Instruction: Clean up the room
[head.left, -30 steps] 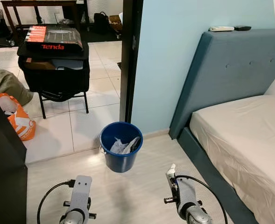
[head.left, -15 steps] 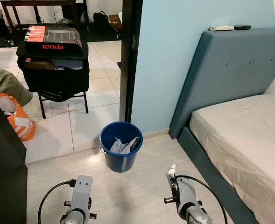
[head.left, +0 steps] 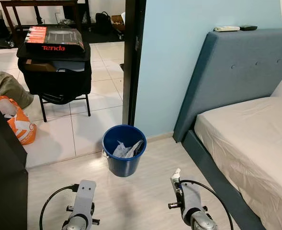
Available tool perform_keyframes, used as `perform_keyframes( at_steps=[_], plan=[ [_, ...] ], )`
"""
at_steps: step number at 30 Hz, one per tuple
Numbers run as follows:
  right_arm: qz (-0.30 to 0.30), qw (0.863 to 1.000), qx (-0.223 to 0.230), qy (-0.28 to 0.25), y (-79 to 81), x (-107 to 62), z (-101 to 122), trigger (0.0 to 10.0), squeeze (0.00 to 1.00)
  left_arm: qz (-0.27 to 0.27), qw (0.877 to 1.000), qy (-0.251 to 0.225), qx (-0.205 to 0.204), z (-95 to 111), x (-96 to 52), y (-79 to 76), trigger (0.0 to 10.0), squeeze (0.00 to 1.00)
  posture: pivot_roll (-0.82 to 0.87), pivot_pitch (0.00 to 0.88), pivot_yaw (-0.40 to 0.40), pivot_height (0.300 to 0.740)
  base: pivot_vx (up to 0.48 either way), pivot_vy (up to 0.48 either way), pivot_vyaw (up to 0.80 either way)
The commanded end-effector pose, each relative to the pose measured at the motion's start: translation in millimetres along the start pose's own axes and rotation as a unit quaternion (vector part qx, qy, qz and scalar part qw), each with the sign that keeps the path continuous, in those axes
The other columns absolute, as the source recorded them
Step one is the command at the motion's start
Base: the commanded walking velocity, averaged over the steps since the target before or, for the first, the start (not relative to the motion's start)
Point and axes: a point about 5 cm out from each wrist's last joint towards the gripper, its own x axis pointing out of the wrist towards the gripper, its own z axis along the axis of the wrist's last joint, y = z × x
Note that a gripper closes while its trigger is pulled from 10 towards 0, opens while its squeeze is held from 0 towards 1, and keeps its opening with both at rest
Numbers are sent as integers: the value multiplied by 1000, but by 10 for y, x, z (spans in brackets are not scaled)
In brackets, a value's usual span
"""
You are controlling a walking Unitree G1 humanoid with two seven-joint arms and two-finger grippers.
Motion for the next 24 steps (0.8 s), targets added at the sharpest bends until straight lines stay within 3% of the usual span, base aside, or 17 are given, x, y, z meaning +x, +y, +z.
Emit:
perform_keyframes(
  at_steps=[1, 3, 6, 24],
  plan=[
    [0, 1000, 4, 5, 14, -13, -39, 10000, 0, -7, 1000, -1, 13, -14, -10, -21, 10000, 0, 30, 90, -59, 740, 0, -428, 0],
    [0, 1000, 4, 5, 14, -12, -38, 10000, 0, -7, 1000, 0, 17, -16, -9, -24, 10000, 0, 30, 90, -60, 740, 0, -428, 0],
    [0, 1000, 4, 5, 13, -11, -36, 10000, 0, 2, 1000, 6, -4, -32, -11, -17, 10000, 0, 30, 90, -60, 740, 0, 0, 0],
    [1, 1000, 4, 5, 23, -9, -35, 10000, 0, 3, 1000, 5, -1, -32, -9, 4, 10000, 0, 32, 92, -59, 740, 0, 0, 0]
  ],
)
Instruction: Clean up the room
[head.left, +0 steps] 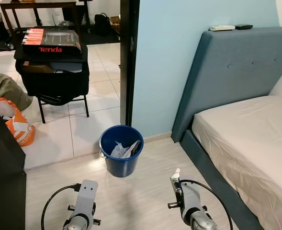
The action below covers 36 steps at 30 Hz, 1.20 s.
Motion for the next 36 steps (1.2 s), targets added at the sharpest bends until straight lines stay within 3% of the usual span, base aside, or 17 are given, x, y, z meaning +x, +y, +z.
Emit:
perform_keyframes(
  at_steps=[1, 36],
  plan=[
    [0, 1000, 2, 7, 9, -14, -43, 10000, 0, 2, 1000, 5, -7, -36, -11, 9, 10000, 0, 33, 91, -59, 740, 0, 0, 0],
    [0, 1000, 1, 8, -1, -20, -54, 10000, 0, 1, 1000, 8, -4, -36, -9, -6, 10000, 0, 30, 85, -57, 740, 0, 0, 0]
  ],
)
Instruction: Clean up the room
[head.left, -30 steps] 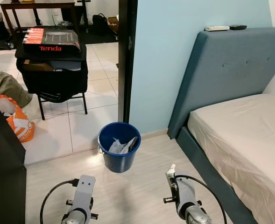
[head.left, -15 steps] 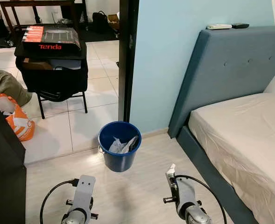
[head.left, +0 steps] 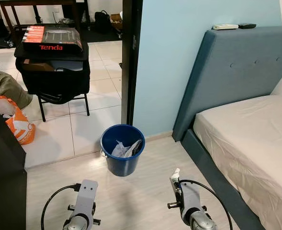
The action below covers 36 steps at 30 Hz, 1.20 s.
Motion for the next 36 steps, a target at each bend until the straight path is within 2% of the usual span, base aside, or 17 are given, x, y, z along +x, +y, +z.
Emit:
perform_keyframes(
  at_steps=[1, 24, 36],
  plan=[
    [-1, 1000, 1, 8, -5, -19, -52, 10000, 0, 1, 1000, 9, -4, -41, -9, -5, 10000, 0, 30, 83, -56, 740, 0, 0, 0],
    [1, 1000, 1, 4, 9, -14, -36, 10000, 0, -7, 1000, -14, -10, 42, 5, -11, 10000, 0, 30, 76, -55, 740, 0, 0, 0],
    [1, 1000, 0, 3, 7, -11, -31, 10000, 0, -8, 1000, -22, -13, 71, 9, -12, 10000, 0, 30, 75, -57, 740, 324, 0, 0]
  ],
)
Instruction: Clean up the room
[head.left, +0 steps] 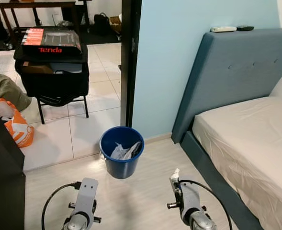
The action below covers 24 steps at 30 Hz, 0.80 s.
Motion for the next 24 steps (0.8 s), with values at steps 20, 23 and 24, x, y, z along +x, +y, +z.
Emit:
perform_keyframes(
  at_steps=[20, 23, 24],
  plan=[
    [5, 1000, -2, -4, -1, -6, 0, 10000, 0, 0, 1000, -8, -12, 16, -1, -1, 10000, 0, 32, 79, -59, 740, 362, 0, 0],
    [6, 1000, 0, -5, -2, -5, 2, 10000, 0, 0, 1000, -8, -12, 15, -1, 0, 10000, 0, 32, 79, -59, 740, 345, 0, 0],
    [6, 1000, 0, -5, -2, -5, 2, 10000, 0, 0, 1000, -8, -12, 15, -1, 0, 10000, 0, 32, 79, -59, 740, 345, 0, 0]
  ],
)
